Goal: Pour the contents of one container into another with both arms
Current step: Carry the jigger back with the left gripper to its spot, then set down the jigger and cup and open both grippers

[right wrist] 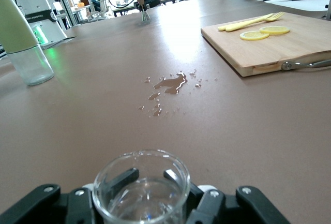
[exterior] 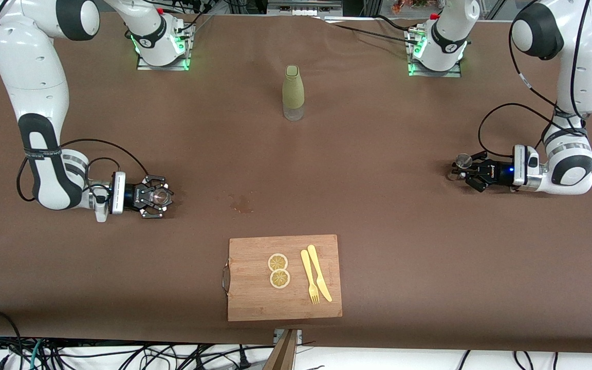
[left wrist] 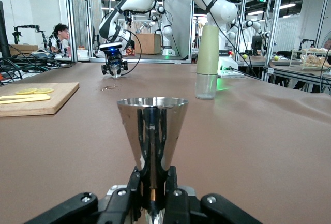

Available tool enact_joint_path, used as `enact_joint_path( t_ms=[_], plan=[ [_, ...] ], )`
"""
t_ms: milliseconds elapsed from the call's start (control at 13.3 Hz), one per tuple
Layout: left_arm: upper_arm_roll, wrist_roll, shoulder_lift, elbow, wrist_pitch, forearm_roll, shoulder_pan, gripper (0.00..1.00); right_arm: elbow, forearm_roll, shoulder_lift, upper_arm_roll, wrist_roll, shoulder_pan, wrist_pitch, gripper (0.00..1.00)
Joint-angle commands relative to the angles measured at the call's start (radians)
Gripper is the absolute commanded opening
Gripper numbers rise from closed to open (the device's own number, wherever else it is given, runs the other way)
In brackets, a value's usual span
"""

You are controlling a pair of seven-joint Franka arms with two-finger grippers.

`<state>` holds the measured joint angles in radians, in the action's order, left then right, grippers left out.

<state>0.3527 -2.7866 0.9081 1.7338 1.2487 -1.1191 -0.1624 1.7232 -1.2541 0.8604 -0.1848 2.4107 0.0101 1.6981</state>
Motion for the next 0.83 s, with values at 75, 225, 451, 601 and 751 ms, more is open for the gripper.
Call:
enact_joint_path(
  t_ms=[75, 225, 451, 601, 751],
  plan=[
    [0.006, -0.223, 0.075, -0.065, -0.057, 0.021, -0.026, 0.0, -0.027, -0.016, 0.012, -0.007, 0.019, 0.007, -0.032, 0.34],
    [0.006, -0.228, 0.1, -0.068, -0.057, 0.021, -0.026, 0.0, -0.025, -0.016, 0.02, -0.013, 0.031, 0.007, -0.032, 0.39],
    [0.006, -0.229, 0.143, -0.092, -0.052, 0.024, -0.031, 0.06, -0.025, -0.016, 0.023, -0.013, 0.034, 0.007, -0.031, 0.51],
    [0.009, -0.226, 0.149, -0.095, -0.039, 0.024, -0.031, 0.35, -0.025, -0.016, 0.023, -0.013, 0.039, 0.007, -0.031, 0.59],
    [0.028, -0.217, 0.146, -0.123, -0.031, 0.028, -0.031, 1.0, -0.025, -0.014, 0.022, -0.018, 0.041, 0.007, -0.031, 0.71]
  ],
)
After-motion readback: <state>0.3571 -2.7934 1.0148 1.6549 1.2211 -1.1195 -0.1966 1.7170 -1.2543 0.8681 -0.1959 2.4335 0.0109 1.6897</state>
